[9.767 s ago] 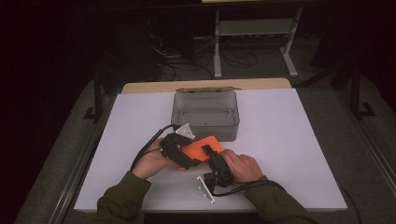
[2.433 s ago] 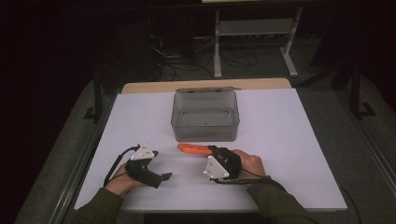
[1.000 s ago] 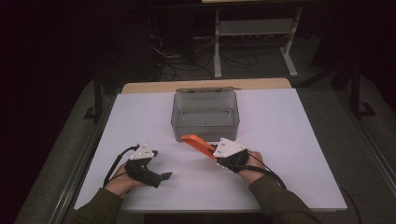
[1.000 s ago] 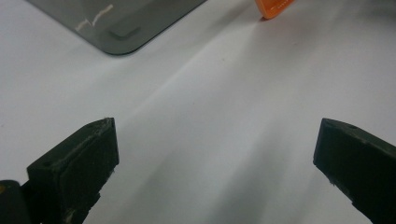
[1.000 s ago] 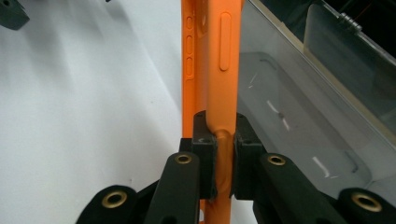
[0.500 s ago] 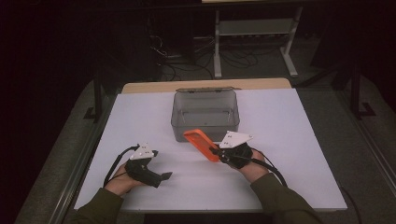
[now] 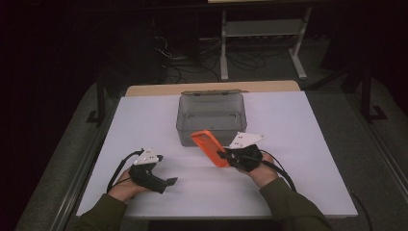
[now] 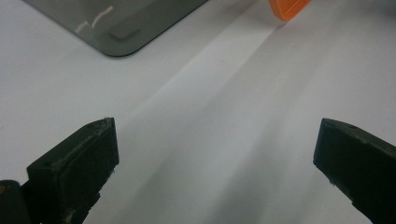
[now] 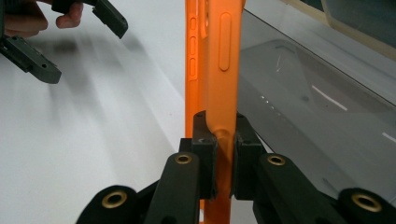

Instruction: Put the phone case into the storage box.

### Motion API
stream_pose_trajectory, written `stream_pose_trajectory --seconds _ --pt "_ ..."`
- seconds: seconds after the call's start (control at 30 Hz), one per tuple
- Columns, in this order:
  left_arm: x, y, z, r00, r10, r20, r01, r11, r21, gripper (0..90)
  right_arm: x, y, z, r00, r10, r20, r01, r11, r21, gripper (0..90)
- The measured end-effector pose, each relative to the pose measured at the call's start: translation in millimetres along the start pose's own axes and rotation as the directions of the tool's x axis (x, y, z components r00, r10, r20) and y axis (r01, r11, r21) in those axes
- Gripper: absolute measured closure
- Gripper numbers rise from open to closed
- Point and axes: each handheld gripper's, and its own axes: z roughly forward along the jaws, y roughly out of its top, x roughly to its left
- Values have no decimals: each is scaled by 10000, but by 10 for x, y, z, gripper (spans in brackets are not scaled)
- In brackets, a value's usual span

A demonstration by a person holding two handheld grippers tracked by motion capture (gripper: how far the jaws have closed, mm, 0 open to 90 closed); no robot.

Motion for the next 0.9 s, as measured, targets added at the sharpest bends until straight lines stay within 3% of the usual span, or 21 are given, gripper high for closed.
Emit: stream_pose_trajectory --seconds 0.9 --pt "-29 21 16 10000 91 -37 -91 9999 -44 0 -63 66 -192 9995 329 36 -328 9994 -73 819"
